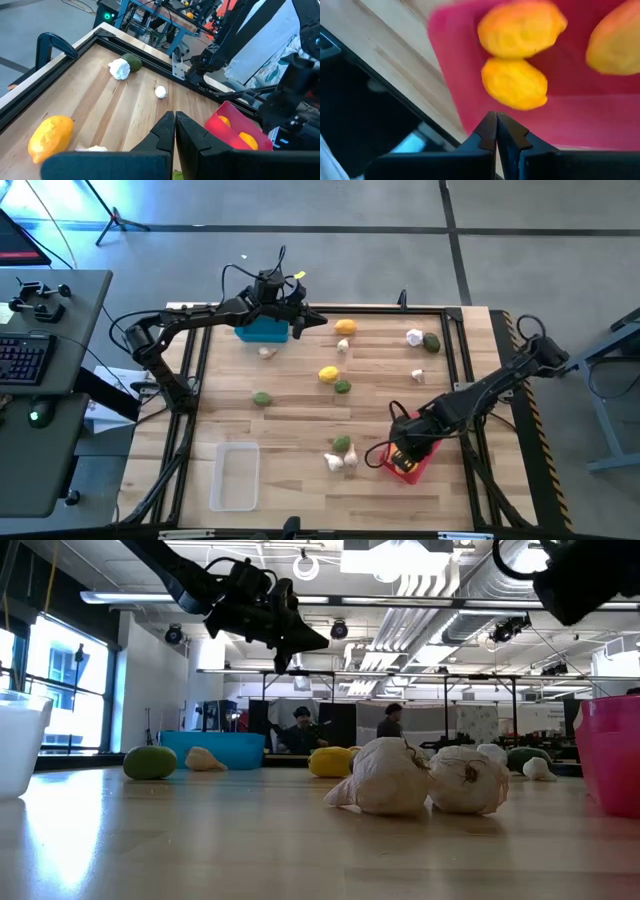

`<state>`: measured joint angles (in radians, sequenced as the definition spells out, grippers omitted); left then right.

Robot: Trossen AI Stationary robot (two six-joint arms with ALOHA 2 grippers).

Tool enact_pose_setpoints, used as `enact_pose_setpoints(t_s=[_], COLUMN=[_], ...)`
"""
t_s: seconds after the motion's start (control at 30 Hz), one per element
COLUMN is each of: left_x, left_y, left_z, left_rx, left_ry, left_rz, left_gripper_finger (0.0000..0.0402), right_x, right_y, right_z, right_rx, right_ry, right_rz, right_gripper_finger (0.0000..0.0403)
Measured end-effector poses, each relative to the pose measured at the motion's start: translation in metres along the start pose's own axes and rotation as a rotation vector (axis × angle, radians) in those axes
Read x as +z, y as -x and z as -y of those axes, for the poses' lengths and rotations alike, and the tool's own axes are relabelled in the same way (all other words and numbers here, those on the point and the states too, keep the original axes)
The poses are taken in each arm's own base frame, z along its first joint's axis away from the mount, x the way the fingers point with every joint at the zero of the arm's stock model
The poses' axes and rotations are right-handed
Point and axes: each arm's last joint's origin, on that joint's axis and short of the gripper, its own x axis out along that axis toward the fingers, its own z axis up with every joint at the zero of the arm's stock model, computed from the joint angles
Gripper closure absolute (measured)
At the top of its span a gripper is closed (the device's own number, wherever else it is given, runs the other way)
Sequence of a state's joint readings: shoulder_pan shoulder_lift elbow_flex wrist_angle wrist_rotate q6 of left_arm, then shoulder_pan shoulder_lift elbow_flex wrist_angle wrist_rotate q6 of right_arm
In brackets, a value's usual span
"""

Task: Sort produce into baskets
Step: Put the lemon into the red bin

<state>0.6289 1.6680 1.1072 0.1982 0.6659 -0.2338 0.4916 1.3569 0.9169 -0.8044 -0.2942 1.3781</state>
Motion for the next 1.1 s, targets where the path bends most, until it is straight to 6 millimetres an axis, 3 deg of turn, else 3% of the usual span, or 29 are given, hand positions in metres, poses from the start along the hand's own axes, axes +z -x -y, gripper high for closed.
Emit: enact_pose_setpoints(t_s=[0.33, 0.67, 0.87, 1.1], left_x=[-0.007, -0.040, -0.063, -0.080], left_y=[-0.002, -0.019, -0.033, -0.045], left_z=[0.000, 0.027, 0.054, 0.064], left_rx=[0.035, 0.046, 0.165, 0.217], left_ry=[-0.007, -0.043, -0.128, -0.093], left_rz=[-0.057, -0.305, -0.459, -0.534], left_gripper_finger=[0.0401, 0.0395, 0.0337, 0.0233], right_x=[0.009, 0.070, 0.101, 0.115], right_y=[0.043, 0.070, 0.089, 0.099], right_z=[0.015, 0.054, 0.077, 0.094], right_rx=[0.049, -0.004, 0.001, -0.031], right_ry=[0.043, 0.204, 0.252, 0.266], right_rz=[0.387, 0.507, 0.574, 0.603], right_gripper_finger=[0.0403, 0.0403, 0.0402, 0.0402])
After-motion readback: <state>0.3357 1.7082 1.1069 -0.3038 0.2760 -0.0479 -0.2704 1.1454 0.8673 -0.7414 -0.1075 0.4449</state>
